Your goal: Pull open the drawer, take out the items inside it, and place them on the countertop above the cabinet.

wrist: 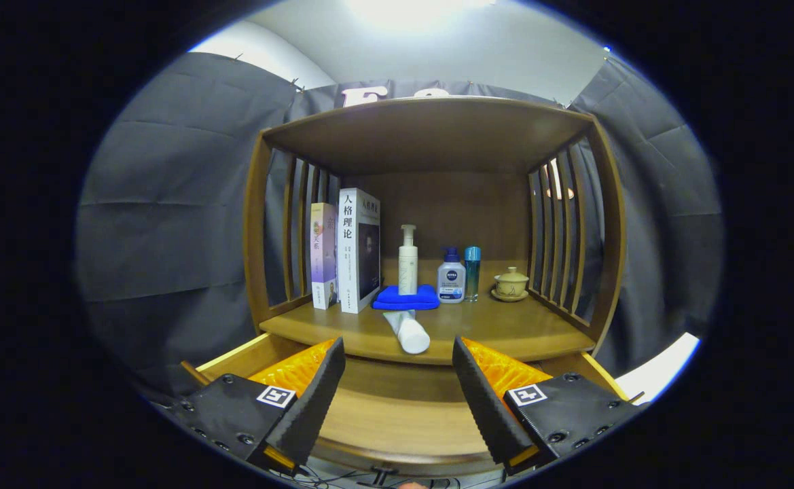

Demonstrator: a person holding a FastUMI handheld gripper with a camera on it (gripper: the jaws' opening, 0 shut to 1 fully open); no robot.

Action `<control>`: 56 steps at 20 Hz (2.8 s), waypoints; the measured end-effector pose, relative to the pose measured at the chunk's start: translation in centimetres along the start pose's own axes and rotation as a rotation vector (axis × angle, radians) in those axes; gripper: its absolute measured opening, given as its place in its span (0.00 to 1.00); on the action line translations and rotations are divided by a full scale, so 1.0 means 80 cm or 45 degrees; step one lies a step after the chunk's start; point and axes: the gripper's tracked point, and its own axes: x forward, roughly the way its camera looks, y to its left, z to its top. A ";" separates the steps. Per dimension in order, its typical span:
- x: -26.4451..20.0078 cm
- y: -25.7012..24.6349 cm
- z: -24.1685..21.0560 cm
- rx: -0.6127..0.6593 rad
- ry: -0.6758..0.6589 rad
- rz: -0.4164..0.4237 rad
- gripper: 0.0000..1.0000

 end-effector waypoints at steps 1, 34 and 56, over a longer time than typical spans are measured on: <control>-0.010 0.001 -0.006 -0.004 -0.008 -0.009 0.98; -0.059 0.022 -0.186 -0.003 0.173 -0.160 0.97; 0.053 0.003 -0.173 -0.003 0.193 -0.228 0.98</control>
